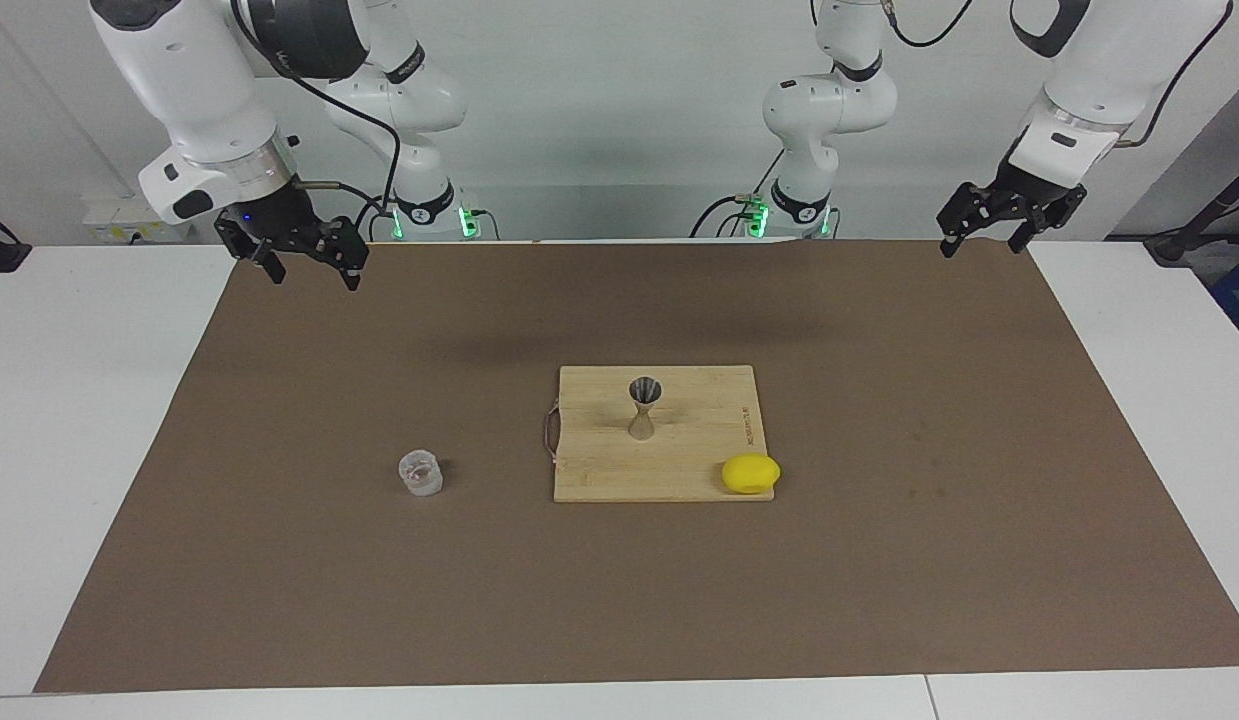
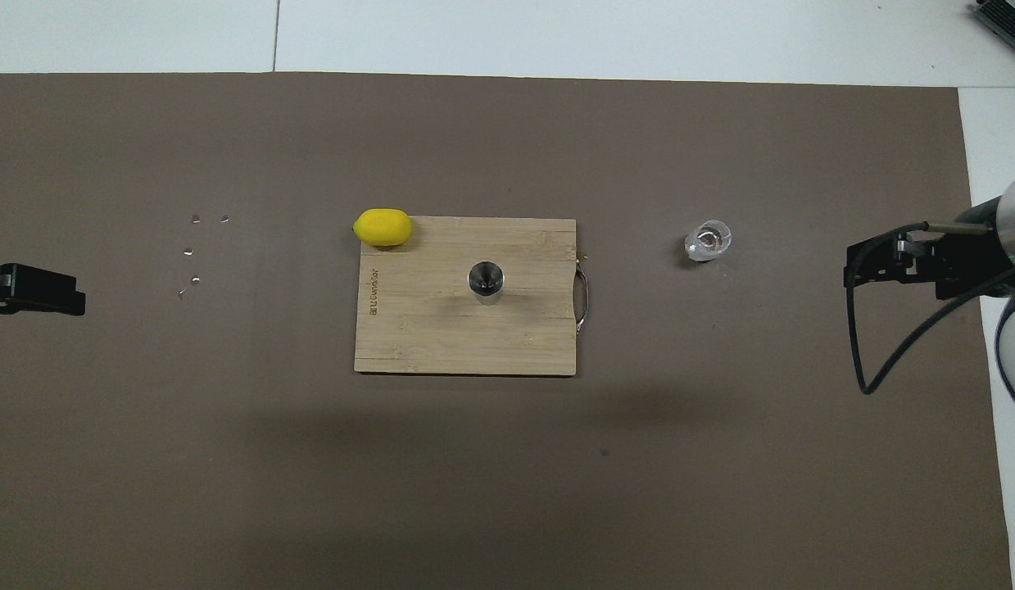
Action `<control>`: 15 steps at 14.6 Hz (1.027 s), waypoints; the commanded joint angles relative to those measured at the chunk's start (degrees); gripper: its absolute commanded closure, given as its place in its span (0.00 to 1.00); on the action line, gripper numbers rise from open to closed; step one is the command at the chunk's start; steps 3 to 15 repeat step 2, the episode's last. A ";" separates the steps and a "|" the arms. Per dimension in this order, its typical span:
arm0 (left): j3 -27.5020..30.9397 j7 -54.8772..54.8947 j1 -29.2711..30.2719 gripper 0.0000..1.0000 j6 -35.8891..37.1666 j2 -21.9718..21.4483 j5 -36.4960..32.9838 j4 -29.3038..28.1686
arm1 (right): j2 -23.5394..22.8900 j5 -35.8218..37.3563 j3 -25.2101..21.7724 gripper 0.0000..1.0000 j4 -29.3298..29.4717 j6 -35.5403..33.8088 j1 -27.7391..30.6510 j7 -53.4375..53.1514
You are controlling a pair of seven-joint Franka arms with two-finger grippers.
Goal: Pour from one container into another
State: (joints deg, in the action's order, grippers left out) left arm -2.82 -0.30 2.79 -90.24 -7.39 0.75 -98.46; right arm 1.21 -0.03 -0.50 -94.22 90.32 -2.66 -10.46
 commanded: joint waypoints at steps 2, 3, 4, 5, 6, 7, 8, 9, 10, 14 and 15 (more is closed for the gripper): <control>-0.52 -0.49 0.73 0.00 0.06 -0.69 0.49 0.11 | 0.99 0.38 0.42 0.00 -1.14 0.30 0.38 1.58; -0.52 -0.49 0.73 0.00 0.06 -0.69 0.49 0.11 | 0.99 0.38 0.42 0.00 -1.14 0.30 0.38 1.58; -0.52 -0.49 0.73 0.00 0.06 -0.69 0.49 0.11 | 0.99 0.38 0.42 0.00 -1.14 0.30 0.38 1.58; -0.52 -0.49 0.73 0.00 0.06 -0.69 0.49 0.11 | 0.99 0.38 0.42 0.00 -1.14 0.30 0.38 1.58; -0.52 -0.49 0.73 0.00 0.06 -0.69 0.49 0.11 | 0.99 0.38 0.42 0.00 -1.14 0.30 0.38 1.58; -0.52 -0.49 0.73 0.00 0.06 -0.69 0.49 0.11 | 0.99 0.38 0.42 0.00 -1.14 0.30 0.38 1.58; -0.52 -0.49 0.73 0.00 0.06 -0.69 0.49 0.11 | 0.99 0.38 0.42 0.00 -1.14 0.30 0.38 1.58; -0.52 -0.49 0.73 0.00 0.06 -0.69 0.49 0.11 | 0.99 0.38 0.42 0.00 -1.14 0.30 0.38 1.58; -0.52 -0.49 0.73 0.00 0.06 -0.69 0.49 0.11 | 0.99 0.38 0.42 0.00 -1.14 0.30 0.38 1.58; -0.52 -0.49 0.73 0.00 0.06 -0.69 0.49 0.11 | 0.99 0.38 0.42 0.00 -1.14 0.30 0.38 1.58; -0.52 -0.49 0.73 0.00 0.06 -0.69 0.49 0.11 | 0.99 0.38 0.42 0.00 -1.14 0.30 0.38 1.58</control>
